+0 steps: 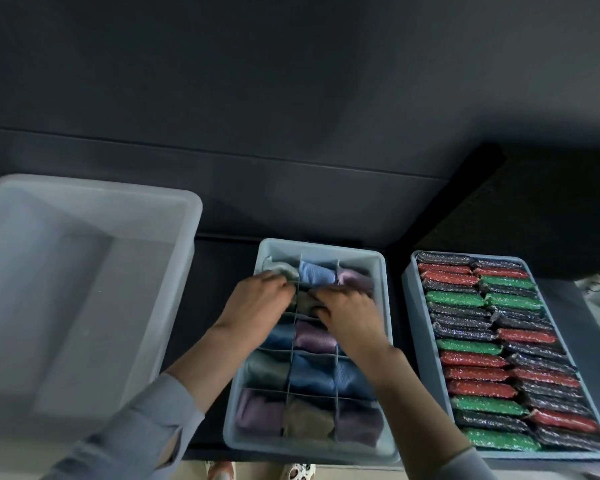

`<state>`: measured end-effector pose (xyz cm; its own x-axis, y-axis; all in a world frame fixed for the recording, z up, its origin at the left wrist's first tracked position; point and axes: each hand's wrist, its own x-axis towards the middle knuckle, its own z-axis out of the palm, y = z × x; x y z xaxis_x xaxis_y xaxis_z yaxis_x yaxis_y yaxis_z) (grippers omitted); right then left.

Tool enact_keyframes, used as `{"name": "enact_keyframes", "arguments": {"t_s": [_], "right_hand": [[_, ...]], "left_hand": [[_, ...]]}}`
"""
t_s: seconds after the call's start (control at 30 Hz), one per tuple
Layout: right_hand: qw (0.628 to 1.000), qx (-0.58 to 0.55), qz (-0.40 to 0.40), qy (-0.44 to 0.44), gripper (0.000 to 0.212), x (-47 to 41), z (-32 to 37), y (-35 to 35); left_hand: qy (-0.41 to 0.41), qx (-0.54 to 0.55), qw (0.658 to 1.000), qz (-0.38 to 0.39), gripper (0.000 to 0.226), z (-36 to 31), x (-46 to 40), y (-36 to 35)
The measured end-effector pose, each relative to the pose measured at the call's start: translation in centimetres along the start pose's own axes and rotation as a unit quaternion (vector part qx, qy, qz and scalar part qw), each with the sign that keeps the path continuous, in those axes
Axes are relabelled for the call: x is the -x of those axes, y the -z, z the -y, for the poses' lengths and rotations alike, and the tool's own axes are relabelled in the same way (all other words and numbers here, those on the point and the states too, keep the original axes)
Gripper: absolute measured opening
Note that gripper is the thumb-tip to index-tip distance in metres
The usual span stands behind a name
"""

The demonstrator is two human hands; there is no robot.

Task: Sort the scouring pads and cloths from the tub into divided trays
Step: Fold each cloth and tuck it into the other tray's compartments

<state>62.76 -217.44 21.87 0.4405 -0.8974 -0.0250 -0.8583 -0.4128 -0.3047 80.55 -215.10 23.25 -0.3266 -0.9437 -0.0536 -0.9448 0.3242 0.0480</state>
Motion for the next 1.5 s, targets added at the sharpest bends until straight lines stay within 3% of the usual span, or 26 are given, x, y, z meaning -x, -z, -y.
{"name": "enact_keyframes", "arguments": {"t_s": [0.07,0.2,0.3,0.43,0.5,0.63,0.7,0.87,1.03,1.2,1.4,1.5], "right_hand": [[1.000,0.024,0.017,-0.010,0.025,-0.4,0.5,-0.5],[0.998,-0.054,-0.018,-0.033,0.028,-0.1,0.3,-1.1],[0.998,-0.065,-0.002,-0.015,0.029,0.2,0.0,-0.3],[0.984,-0.100,-0.140,-0.036,0.030,2.2,-2.4,2.9],[0.982,-0.081,-0.169,-0.028,0.032,3.5,-4.2,4.1],[0.995,0.037,-0.082,0.030,0.018,2.9,-4.4,3.2],[0.995,0.091,-0.035,0.017,0.009,1.9,-4.1,1.8],[0.995,0.098,0.019,-0.015,0.013,1.1,-4.4,1.1],[0.991,0.134,0.014,0.008,0.028,1.6,-4.3,1.6],[0.990,0.136,-0.033,0.001,0.013,1.2,-3.8,1.2],[0.985,0.170,-0.040,0.007,0.012,1.1,-3.7,0.6],[0.987,0.126,-0.096,0.016,0.016,2.7,-3.5,2.4]], "left_hand": [[0.012,-0.016,1.000,0.008,0.037,-0.6,-0.3,-0.5],[0.033,-0.011,0.999,-0.034,0.037,-0.8,-1.2,-1.4],[0.044,0.004,0.998,-0.040,0.033,-0.7,-1.3,-1.5],[0.030,0.083,0.993,-0.078,0.044,-0.3,0.0,-1.7],[0.009,0.105,0.990,-0.088,0.043,-0.6,0.2,-1.6],[-0.009,0.117,0.991,-0.069,0.041,-2.1,-1.0,-1.6],[-0.004,0.119,0.991,-0.062,0.039,-2.6,-1.6,-1.6],[-0.007,0.119,0.991,-0.059,0.028,-3.1,-2.5,-1.3],[0.003,0.132,0.988,-0.077,0.026,-3.3,-2.6,-2.0],[-0.004,0.117,0.990,-0.079,0.026,-3.3,-2.6,-1.8],[-0.022,0.132,0.989,-0.058,0.028,-3.3,-2.7,-1.4],[-0.024,0.151,0.984,-0.087,0.040,-2.8,-1.9,-1.5]]}}
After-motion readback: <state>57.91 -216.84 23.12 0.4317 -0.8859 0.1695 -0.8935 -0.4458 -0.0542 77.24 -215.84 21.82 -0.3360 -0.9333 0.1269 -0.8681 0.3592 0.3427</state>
